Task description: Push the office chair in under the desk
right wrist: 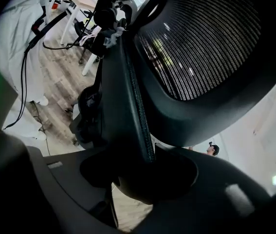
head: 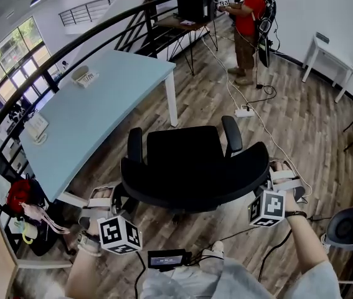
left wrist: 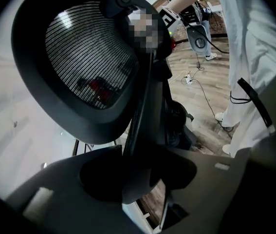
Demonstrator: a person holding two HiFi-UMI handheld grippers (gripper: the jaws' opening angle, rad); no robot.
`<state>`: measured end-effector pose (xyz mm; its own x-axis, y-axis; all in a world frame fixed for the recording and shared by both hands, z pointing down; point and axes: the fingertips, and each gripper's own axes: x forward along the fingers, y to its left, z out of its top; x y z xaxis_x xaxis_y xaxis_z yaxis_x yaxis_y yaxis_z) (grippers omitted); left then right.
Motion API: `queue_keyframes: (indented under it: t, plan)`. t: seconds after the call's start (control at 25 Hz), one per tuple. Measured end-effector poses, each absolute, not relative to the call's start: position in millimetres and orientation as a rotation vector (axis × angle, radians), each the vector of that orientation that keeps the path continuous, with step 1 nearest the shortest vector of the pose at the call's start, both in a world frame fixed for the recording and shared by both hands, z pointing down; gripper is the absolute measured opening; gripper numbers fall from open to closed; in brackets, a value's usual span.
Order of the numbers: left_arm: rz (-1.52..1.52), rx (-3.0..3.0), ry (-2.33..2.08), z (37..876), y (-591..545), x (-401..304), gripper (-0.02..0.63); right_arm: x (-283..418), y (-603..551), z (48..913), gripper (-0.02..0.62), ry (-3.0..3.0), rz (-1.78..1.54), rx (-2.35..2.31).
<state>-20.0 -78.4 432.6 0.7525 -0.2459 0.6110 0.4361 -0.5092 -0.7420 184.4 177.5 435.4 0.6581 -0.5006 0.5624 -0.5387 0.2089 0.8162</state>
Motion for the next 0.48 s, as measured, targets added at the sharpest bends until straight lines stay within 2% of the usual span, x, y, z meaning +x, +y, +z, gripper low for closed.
queue_keyframes:
  t: [0.48]
  plan:
    - [-0.935, -1.944, 0.009, 430.0, -58.0, -14.6, 0.193, 208.2, 179.4, 438.6, 0.202, -1.081, -0.044, 1.374]
